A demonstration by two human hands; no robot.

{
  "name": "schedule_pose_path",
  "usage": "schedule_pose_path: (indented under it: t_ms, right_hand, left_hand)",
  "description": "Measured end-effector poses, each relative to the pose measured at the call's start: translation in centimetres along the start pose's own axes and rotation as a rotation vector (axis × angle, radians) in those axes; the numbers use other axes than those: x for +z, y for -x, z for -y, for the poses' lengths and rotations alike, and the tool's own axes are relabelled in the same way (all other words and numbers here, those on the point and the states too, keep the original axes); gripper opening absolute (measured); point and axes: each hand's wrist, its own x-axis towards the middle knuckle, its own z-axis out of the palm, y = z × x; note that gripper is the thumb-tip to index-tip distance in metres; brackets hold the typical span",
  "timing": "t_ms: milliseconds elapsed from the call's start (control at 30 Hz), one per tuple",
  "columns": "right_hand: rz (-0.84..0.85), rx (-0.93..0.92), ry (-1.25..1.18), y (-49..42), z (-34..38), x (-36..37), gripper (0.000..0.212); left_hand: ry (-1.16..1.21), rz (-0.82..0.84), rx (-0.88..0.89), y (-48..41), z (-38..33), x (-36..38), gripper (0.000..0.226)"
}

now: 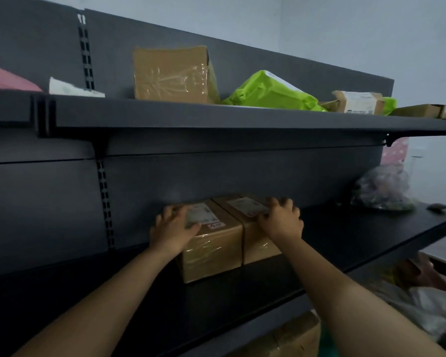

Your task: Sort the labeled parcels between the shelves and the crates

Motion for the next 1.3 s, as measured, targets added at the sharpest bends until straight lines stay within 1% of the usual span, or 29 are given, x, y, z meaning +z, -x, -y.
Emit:
schedule_pose_path:
  t_ms: [67, 133, 167, 200, 267, 300, 333, 367, 400, 433, 500, 533, 600, 667, 767, 867, 967, 1067, 1100, 1167, 1300]
  right_hand:
    - [0.025, 0.033, -0.049, -0.9, -0.1, 1.0, 0.054]
    - [-0.044, 0.02, -0.039, -1.5, -0.5, 1.6, 0.056]
    - [-0.074, 0.043, -0.083, -1.8, -0.8, 1.6, 0.059]
    - [-0.077, 0.104, -0.176, -2.3, -1.2, 1.6, 0.062]
    - [-0.018, 0.305, -0.453, -2.8, -2.0, 1.7, 0.069]
    - [0.031, 0.387, -0.59, -2.8, -2.2, 1.9, 0.07]
    - [0.068, 0.427, -0.703, -2.5, -2.4, 2.0, 0.069]
    - [0.077, 0.429, -0.786, -2.1, -2.4, 2.2, 0.066]
    - [0.064, 0.417, -0.847, -1.7, -2.4, 2.3, 0.062]
    - [0.041, 0.404, -0.888, -1.1, -2.5, 2.2, 0.058]
    - [-0.019, 0.377, -0.956, 0.4, -2.8, 1.7, 0.053]
    - [-0.058, 0.361, -0.985, 1.3, -2.9, 1.3, 0.049]
    - [-0.121, 0.35, -1.03, 3.4, -3.0, 0.6, 0.04]
    - [-0.161, 0.365, -1.07, 5.6, -3.1, -0.4, 0.036]
    - [-0.22, 0.331, -1.13, 9.6, -3.3, -2.4, 0.039]
    - [-0.224, 0.38, -1.181, 14.4, -3.6, -4.7, 0.039]
    - [-0.258, 0.461, -1.269, 19.0, -4.8, -6.8, 0.03]
    - [-0.285, 0.461, -1.285, 23.3, -6.6, -9.8, 0.015]
    - [-0.279, 0.462, -1.281, 24.4, -7.7, -10.8, 0.016]
    - [-0.258, 0.47, -1.239, 26.6, -10.2, -12.8, 0.025]
    - [-0.276, 0.552, -1.135, 30.8, -15.5, -16.0, 0.039]
  left_hand:
    - [0.227, 0.049, -0.084, -0.5, 0.2, 0.9, 0.049]
    - [0.372, 0.041, -0.108, -0.8, 0.5, 1.6, 0.045]
    - [0.422, 0.021, -0.111, -0.7, 0.6, 1.7, 0.045]
    - [0.484, -0.004, -0.117, -0.7, 0.9, 1.8, 0.049]
    - [0.623, -0.018, -0.167, -0.3, 1.0, 1.9, 0.067]
    - [0.725, -0.006, -0.219, 0.0, 1.0, 2.0, 0.076]
    - [0.854, 0.014, -0.29, 0.3, 1.0, 2.2, 0.079]
    - [0.984, 0.054, -0.366, 0.7, 0.8, 2.2, 0.073]
    - [1.093, 0.103, -0.427, 1.1, 0.6, 2.2, 0.063]
    - [1.151, 0.133, -0.453, 1.4, 0.6, 2.1, 0.054]
    - [1.207, 0.161, -0.422, 2.1, 0.9, 2.0, 0.048]
    - [1.23, 0.15, -0.389, 2.6, 1.1, 1.9, 0.047]
    - [1.255, 0.122, -0.323, 4.0, 1.3, 1.3, 0.048]
    - [1.276, 0.123, -0.271, 5.7, 1.3, 0.4, 0.051]
    - [1.29, 0.181, -0.184, 8.6, 1.2, -1.2, 0.055]
    - [1.295, 0.244, -0.126, 12.2, 0.8, -2.6, 0.06]
    - [1.295, 0.287, -0.064, 15.6, -0.2, -3.2, 0.065]
    - [1.304, 0.374, 0.0, 18.7, -2.4, -3.1, 0.066]
    - [1.311, 0.411, 0.019, 19.6, -3.3, -2.9, 0.066]
    - [1.324, 0.474, 0.036, 21.0, -5.3, -2.0, 0.062]
    - [1.319, 0.604, 0.004, 23.6, -10.1, 1.4, 0.047]
